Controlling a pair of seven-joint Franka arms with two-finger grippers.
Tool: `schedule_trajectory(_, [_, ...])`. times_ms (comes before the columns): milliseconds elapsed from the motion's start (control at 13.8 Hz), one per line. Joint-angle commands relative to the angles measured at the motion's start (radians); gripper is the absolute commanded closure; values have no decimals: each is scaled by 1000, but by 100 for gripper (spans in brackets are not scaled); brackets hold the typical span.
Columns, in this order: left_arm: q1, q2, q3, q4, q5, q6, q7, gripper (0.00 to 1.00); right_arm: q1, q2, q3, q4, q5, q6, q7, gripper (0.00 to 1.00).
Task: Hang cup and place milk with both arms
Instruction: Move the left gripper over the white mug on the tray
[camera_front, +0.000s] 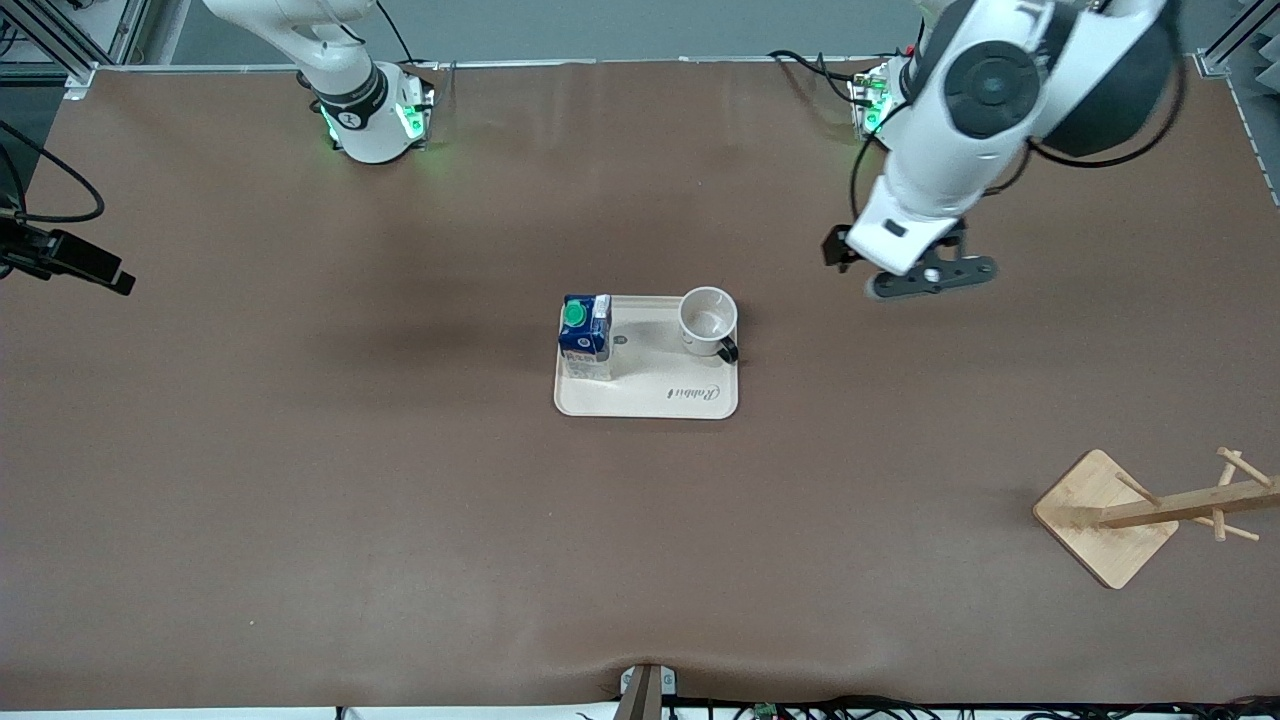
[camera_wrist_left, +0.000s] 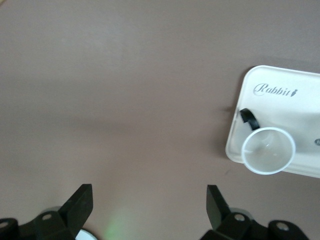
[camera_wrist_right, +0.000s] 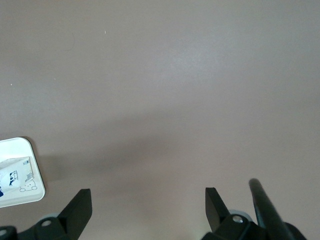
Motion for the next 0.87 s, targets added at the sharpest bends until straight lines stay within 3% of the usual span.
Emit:
schedule_trajectory(0, [6,46,-82,-82,3,148,-190,0,-7,11,6,26,-1,-9,7,0])
schedule_trajectory(144, [-14,141,-136,-83,19,252,-374,0,-7,11,6,26,-1,-9,9,0])
schedule_trajectory(433, [-109,303,-137,-83,141,369,-658,1,-7,11,6,26,-1,-9,9,0])
schedule_trajectory(794, [-132,418,-137,-83,213,441,-854,22,-7,12,6,26,-3,-9,7,0])
